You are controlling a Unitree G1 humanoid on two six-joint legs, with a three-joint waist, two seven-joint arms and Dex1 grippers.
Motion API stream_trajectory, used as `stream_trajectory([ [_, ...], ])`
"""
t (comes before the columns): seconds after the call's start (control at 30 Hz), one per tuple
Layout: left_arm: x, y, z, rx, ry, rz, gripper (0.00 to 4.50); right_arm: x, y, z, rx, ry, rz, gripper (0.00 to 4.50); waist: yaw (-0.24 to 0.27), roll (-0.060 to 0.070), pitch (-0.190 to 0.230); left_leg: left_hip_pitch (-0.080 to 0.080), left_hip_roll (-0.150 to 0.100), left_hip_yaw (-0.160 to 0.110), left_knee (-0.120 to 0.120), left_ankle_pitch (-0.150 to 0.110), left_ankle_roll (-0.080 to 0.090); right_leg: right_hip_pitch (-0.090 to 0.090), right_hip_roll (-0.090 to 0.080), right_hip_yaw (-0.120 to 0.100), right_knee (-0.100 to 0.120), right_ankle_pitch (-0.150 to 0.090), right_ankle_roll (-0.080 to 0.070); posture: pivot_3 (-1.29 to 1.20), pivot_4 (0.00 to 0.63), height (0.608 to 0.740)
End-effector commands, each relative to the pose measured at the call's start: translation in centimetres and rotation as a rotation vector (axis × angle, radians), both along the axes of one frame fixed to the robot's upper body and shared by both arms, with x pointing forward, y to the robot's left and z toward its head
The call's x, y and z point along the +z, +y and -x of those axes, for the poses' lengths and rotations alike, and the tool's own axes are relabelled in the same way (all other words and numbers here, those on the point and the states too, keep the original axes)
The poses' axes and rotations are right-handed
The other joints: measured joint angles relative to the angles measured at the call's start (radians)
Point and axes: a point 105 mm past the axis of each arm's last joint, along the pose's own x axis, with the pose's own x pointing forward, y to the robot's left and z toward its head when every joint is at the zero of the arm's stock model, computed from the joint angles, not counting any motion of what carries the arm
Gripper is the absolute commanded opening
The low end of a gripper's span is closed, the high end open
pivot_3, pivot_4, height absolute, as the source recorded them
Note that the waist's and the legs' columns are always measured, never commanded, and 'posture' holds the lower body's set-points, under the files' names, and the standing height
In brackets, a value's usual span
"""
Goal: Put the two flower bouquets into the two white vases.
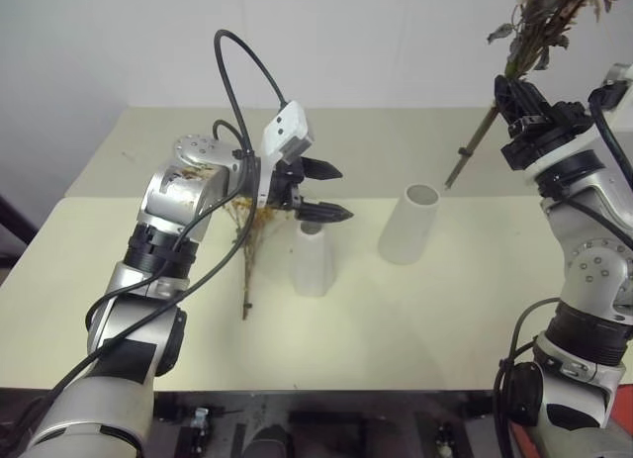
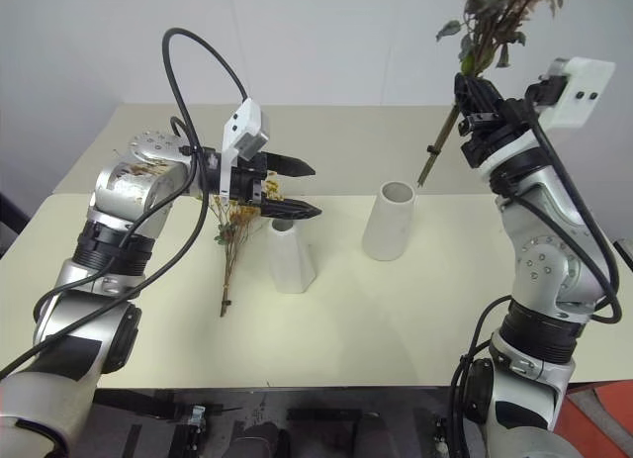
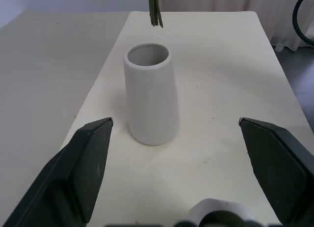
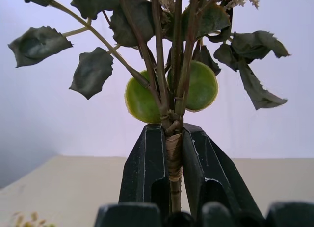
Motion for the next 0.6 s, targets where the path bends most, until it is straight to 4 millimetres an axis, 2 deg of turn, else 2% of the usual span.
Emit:
stream_trajectory([
  [0.03, 1.4, 0.2, 0.6, -0.004, -0.039, 0.035, 4.50, 1.5, 0.9, 0.7, 0.026, -0.085, -0.002, 0.23, -0.002, 0.000, 0.000, 0.000, 0.000, 0.000, 0.000, 0.000, 0.000, 0.000, 0.000, 0.000, 0.000, 0.000, 0.000, 0.00, 0.150, 0.740],
  [0.27, 1.5, 0.5, 0.6, 0.012, -0.045, 0.038, 4.50, 0.1, 1.7, -0.2, 0.052, -0.059, 0.001, 0.23, -0.008, 0.000, 0.000, 0.000, 0.000, -0.002, 0.000, 0.000, 0.000, 0.000, 0.000, 0.000, 0.000, 0.000, 0.000, 0.00, 0.150, 0.740],
  [0.6, 1.7, 0.8, 0.7, 0.021, -0.058, 0.046, 4.50, -3.8, 2.9, -1.2, 0.066, -0.012, 0.020, 0.23, -0.013, 0.000, 0.000, 0.001, 0.000, -0.003, -0.001, 0.000, 0.000, 0.000, 0.000, 0.000, 0.001, 0.000, 0.000, 0.00, 0.150, 0.740],
])
